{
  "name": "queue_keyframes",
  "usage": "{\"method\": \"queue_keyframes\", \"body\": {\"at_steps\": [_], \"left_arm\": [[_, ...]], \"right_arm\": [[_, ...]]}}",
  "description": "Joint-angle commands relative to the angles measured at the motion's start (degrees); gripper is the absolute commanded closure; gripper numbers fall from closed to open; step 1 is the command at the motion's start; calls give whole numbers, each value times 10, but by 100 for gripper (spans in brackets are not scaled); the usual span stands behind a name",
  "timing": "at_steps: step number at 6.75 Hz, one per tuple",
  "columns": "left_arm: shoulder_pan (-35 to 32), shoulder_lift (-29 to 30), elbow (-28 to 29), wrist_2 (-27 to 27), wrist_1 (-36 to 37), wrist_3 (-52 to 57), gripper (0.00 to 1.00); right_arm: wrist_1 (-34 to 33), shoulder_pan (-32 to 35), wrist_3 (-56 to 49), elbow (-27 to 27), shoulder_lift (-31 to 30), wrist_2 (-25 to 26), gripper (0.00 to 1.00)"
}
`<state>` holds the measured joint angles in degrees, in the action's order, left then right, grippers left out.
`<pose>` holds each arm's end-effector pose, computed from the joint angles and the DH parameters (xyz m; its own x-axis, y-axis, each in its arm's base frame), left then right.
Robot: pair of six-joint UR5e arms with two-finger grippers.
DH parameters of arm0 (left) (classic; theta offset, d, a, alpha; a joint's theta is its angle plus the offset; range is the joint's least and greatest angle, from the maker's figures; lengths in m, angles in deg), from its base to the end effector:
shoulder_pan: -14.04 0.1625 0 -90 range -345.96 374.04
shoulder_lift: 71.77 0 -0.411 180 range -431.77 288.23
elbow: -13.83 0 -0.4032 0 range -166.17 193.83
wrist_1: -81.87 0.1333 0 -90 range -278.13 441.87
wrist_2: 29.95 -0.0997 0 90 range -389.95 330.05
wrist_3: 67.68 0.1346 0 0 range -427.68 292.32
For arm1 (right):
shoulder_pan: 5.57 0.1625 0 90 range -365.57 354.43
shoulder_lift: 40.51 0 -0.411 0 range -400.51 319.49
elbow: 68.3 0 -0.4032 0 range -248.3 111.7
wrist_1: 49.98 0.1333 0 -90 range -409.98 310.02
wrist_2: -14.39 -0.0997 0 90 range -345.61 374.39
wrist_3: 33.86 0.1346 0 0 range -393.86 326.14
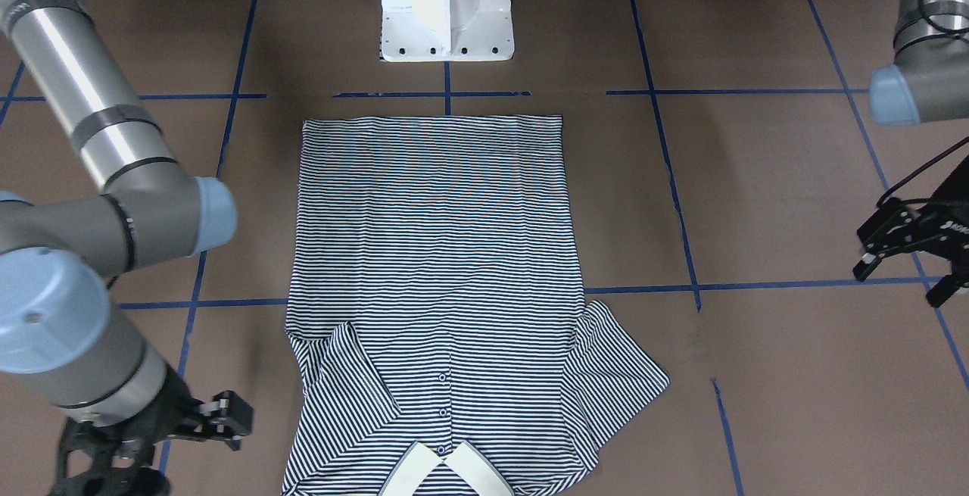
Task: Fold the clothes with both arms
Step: 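Raise the right gripper away while the left gripper approaches the other sleeve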
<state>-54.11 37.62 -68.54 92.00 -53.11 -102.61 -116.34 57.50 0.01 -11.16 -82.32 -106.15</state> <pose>0.1960 -0.6555 0.4473 0.6275 0.3042 -0.7167 0.1893 0.8333 0.5194 -0.3251 -0.7833 0.3573 0.7136 -0.1741 0.6785 -0.0549 0.9517 0.3020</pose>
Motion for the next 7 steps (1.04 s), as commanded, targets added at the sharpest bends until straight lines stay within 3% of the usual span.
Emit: {"method": "queue_keyframes", "body": {"at_steps": [1, 3, 7], "left_arm": [[87, 83, 80, -109, -1, -148, 21], [161, 168, 171, -181, -8, -198, 22], [190, 213, 265, -207, -41, -215, 39]], "right_arm": [[75, 61, -80, 26, -96, -74, 0], [79, 59, -79, 26, -102, -72, 0], [80, 59, -79, 26, -107, -70, 0]]}}
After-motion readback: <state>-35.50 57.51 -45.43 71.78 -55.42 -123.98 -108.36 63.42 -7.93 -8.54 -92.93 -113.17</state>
